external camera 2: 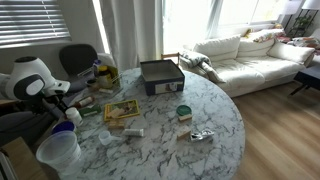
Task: Set the two bottles upright on the table
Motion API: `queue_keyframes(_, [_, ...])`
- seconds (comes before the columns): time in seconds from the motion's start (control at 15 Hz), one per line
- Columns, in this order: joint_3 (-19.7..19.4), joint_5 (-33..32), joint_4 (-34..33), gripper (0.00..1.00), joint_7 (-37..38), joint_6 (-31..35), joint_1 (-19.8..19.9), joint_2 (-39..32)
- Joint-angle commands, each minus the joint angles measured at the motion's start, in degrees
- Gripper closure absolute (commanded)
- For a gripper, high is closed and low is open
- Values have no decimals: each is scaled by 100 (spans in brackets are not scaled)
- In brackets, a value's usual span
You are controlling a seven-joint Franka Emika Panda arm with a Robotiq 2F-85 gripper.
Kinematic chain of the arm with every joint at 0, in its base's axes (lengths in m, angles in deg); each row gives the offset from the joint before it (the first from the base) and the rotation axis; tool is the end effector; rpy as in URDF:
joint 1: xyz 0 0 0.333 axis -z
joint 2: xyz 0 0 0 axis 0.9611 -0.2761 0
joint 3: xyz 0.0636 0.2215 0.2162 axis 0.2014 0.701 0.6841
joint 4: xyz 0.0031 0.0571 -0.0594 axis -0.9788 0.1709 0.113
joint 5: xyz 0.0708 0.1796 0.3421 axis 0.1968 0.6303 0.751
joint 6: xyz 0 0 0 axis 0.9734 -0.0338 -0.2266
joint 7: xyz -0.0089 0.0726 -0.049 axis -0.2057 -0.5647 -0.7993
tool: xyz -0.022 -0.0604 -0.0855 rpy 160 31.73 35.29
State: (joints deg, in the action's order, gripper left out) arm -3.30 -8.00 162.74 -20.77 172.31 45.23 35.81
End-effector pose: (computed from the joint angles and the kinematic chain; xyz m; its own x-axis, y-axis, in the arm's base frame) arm 0.3342 0.2274 0.1765 0.9927 0.0221 0.1189 0.0342 -0.9943 -0.1006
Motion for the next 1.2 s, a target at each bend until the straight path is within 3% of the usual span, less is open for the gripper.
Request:
queue_keyframes(0.0, [-598, -336, -3, 40, 327, -15, -512, -15])
queue_keyframes(0.2, [-1051, -547, 20, 29, 450, -80, -866, 53])
queue_keyframes(0.27, [-1188, -622, 11, 68, 481, -92, -975, 61])
queue_keyframes(0.4, [-1385, -717, -28, 69, 463, -178, -1142, 78])
queue_keyframes(0.6, [-1535, -795, -93, 94, 388, -282, -1298, 101])
queue_keyframes(0.8, [-1414, -713, -141, 92, 185, -649, -1225, 229])
queue_keyframes(1.0, [-1314, -690, -275, 92, -276, -1760, -1124, 657])
queue_keyframes(1.07, [-921, -865, -373, 92, -351, -2219, -670, 805])
queue_keyframes(1.13, [-750, -808, -479, 92, -605, -2656, -484, 933])
